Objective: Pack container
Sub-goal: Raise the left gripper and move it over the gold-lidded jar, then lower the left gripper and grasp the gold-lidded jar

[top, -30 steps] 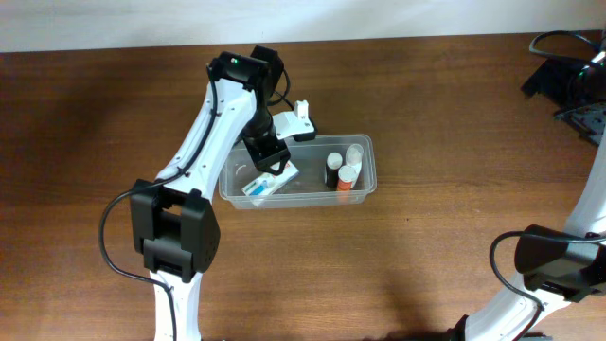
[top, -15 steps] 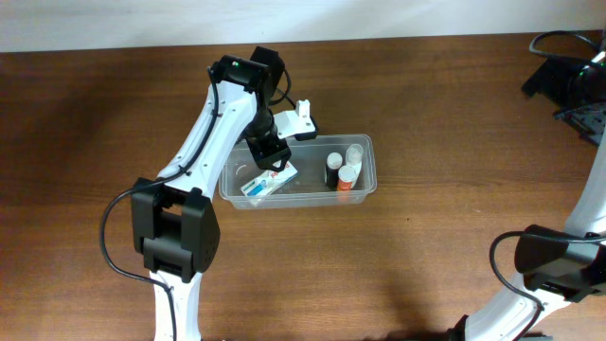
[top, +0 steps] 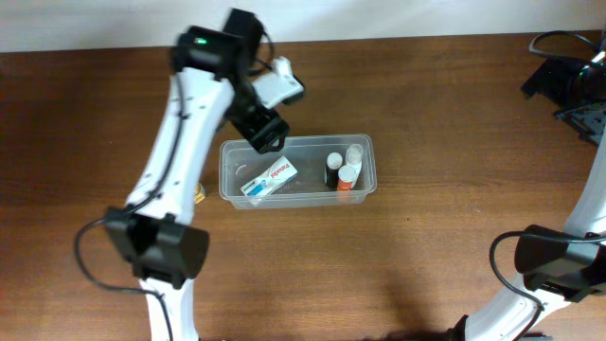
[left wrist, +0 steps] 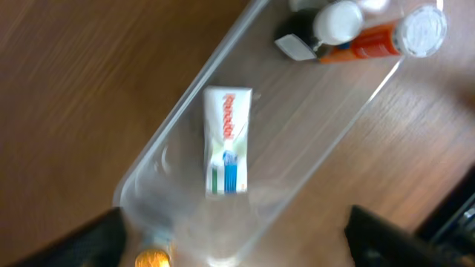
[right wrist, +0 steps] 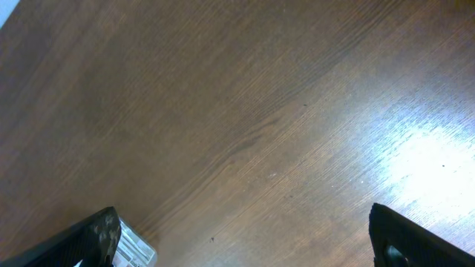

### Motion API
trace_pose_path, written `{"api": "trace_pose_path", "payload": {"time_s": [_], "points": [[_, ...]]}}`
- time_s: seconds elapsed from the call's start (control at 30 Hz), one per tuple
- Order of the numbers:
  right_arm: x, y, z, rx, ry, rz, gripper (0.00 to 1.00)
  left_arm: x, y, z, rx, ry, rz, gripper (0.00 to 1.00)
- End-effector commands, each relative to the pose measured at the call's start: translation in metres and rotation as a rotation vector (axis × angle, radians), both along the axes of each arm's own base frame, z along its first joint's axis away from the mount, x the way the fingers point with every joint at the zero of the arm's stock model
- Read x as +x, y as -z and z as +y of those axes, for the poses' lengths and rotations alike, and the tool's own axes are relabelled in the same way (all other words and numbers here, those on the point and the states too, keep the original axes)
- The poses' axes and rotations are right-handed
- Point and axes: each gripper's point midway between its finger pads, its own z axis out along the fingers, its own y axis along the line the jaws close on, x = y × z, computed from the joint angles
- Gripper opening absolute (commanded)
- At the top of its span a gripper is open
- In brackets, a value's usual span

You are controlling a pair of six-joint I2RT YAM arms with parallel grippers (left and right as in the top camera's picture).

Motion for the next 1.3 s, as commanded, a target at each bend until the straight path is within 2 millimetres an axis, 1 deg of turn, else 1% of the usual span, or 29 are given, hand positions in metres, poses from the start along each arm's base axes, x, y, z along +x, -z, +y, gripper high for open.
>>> {"api": "trace_pose_path", "payload": {"time_s": [0.0, 0.1, 0.2, 0.3, 0.4, 0.57, 0.67, 0.8, 0.93, 1.07, 1.27], "points": [[-0.004, -0.007, 0.003, -0.003, -0.004, -0.014, 0.98, -0.002, -0.03, 0.038, -0.042, -0.267, 0.006, 0.99], [-0.004, -0.007, 0.003, -0.003, -0.004, -0.014, 0.98, 0.004, -0.032, 0.067, -0.057, -0.454, 0.036, 0.99], [-0.004, -0.007, 0.003, -0.003, -0.004, -0.014, 0.98, 0.008, -0.029, 0.094, -0.051, -0.574, 0.053, 0.99], [-0.004, -0.007, 0.003, -0.003, -0.004, -0.014, 0.98, 0.007, -0.016, 0.123, 0.036, -0.685, 0.074, 0.99], [-0.004, -0.007, 0.003, -0.003, -0.004, -0.014, 0.98, -0.003, 0.006, 0.139, 0.1, -0.736, 0.143, 0.99], [-0.004, -0.007, 0.003, -0.003, -0.004, -0.014, 0.98, -0.022, 0.038, 0.155, 0.129, -0.824, 0.284, 0.99], [-0.004, -0.007, 0.003, -0.003, -0.004, -0.014, 0.99, -0.026, 0.05, 0.165, 0.133, -0.854, 0.319, 0.99], [-0.004, -0.007, 0.003, -0.003, -0.004, -0.014, 0.98, -0.023, 0.064, 0.174, 0.115, -0.883, 0.323, 0.99], [-0.004, -0.007, 0.003, -0.003, -0.004, -0.014, 0.98, -0.017, 0.08, 0.175, 0.097, -0.903, 0.317, 0.99], [-0.004, -0.007, 0.003, -0.003, -0.004, -0.014, 0.98, -0.014, 0.1, 0.177, 0.101, -0.919, 0.313, 0.99], [-0.004, -0.007, 0.003, -0.003, -0.004, -0.014, 0.98, -0.014, 0.118, 0.178, 0.1, -0.947, 0.318, 0.99]]}}
